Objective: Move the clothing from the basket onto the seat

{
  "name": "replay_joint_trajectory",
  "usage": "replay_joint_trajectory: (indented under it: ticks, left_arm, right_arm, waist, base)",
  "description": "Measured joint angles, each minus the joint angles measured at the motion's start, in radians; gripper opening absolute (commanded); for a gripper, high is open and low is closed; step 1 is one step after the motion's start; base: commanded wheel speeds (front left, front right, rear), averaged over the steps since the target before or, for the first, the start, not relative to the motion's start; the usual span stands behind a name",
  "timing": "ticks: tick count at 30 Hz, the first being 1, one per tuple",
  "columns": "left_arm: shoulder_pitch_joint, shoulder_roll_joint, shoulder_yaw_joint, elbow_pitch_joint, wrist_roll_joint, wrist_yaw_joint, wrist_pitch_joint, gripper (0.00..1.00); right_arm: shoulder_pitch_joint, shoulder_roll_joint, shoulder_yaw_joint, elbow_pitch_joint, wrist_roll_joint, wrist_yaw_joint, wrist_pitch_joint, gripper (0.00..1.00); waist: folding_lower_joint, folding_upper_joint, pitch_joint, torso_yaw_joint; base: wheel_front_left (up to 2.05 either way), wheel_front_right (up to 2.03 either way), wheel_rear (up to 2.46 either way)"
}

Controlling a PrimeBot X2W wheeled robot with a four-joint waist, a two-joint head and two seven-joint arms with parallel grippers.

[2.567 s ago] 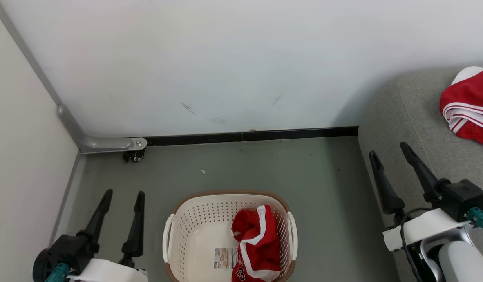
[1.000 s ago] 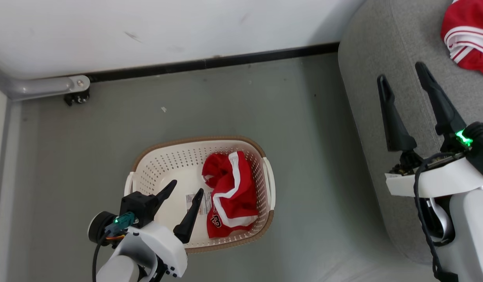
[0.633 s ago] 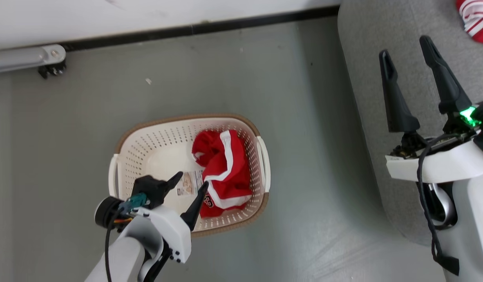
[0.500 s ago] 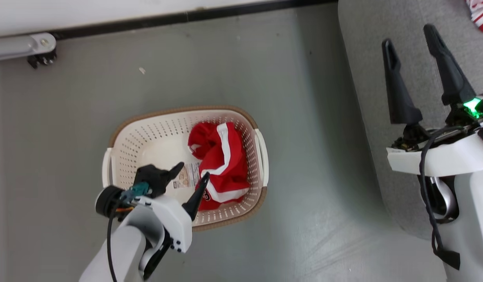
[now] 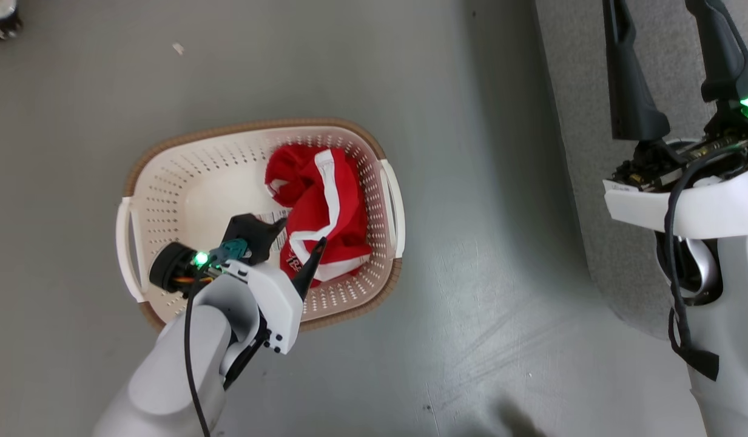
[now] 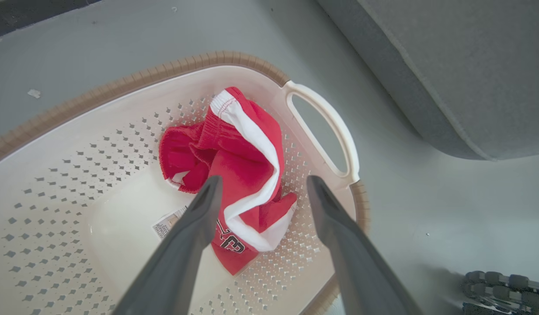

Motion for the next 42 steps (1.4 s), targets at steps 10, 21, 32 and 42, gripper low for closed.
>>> replay_joint_trajectory:
  ticks: [10,21,32,42]
  left_arm:
    - [-0.100,0.005,-0.040,0.063,0.044,-0.007,0.008,1.00]
    - [-0.169,0.011,-0.064,0.128,0.051,-0.007,0.007,1.00]
    - [-0.240,0.022,-0.066,0.127,0.050,-0.007,-0.071,0.00]
    - [-0.221,0.036,-0.008,0.115,0.017,-0.007,-0.184,0.00]
  right_arm:
    - [-0.053,0.012,0.005,-0.003,0.017,0.000,0.000,1.00]
    - [-0.111,0.019,0.010,-0.020,0.025,0.000,0.000,1.00]
    - [-0.158,0.026,-0.002,-0.021,0.025,0.000,0.000,1.00]
    - [-0.179,0.024,0.002,-0.007,0.022,0.000,0.000,1.00]
  waist:
    - [0.0000,0.0000,0.090,-0.025]
    - [0.0001,0.0000,0.174,-0.050]
    - [0.0000,0.0000,0.232,-0.054]
    - [0.0000,0.0000,0.212,-0.019]
  base:
    - [0.00,0.00,0.00]
    - [0.00,0.00,0.00]
    - [0.00,0.00,0.00]
    - [0.00,0.00,0.00]
